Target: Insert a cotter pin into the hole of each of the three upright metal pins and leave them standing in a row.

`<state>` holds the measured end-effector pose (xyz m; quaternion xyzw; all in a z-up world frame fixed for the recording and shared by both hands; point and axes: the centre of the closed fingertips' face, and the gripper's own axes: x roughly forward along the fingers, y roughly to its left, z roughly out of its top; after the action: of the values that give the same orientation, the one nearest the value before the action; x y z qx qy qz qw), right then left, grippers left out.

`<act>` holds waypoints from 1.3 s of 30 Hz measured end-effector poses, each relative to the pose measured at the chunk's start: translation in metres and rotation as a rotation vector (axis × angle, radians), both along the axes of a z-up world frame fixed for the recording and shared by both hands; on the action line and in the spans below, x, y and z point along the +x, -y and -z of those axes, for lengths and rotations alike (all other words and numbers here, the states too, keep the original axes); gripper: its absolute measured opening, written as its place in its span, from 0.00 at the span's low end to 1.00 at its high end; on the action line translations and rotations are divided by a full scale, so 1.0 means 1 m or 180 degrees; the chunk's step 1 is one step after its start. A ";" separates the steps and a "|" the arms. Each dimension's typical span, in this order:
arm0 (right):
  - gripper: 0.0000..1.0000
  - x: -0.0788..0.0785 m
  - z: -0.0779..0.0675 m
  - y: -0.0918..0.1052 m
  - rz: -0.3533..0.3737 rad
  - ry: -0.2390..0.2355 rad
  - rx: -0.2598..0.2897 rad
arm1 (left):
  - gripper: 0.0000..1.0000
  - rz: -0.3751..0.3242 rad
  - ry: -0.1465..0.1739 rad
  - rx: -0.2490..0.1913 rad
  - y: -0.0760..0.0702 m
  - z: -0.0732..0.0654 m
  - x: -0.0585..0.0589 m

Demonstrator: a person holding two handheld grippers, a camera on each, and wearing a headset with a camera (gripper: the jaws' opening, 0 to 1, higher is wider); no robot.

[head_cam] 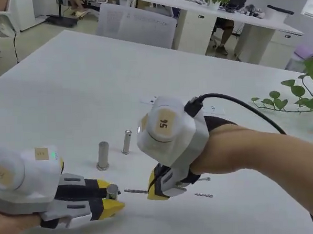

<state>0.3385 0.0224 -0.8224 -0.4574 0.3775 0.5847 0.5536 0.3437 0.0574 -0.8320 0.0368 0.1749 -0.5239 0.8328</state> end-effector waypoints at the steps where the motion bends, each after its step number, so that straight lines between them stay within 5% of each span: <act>1: 0.02 0.000 0.001 0.000 0.0006 -0.0008 -0.0006 | 0.13 0.0005 0.0006 0.0005 0.000 0.000 0.000; 39: 0.02 0.001 0.004 -0.007 0.0066 -0.0037 -0.0045 | 0.12 0.0074 0.0028 0.0000 0.002 -0.001 0.000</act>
<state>0.3399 0.0297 -0.8266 -0.4540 0.3896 0.5788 0.5541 0.3440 0.0558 -0.8309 0.0412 0.1708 -0.5334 0.8274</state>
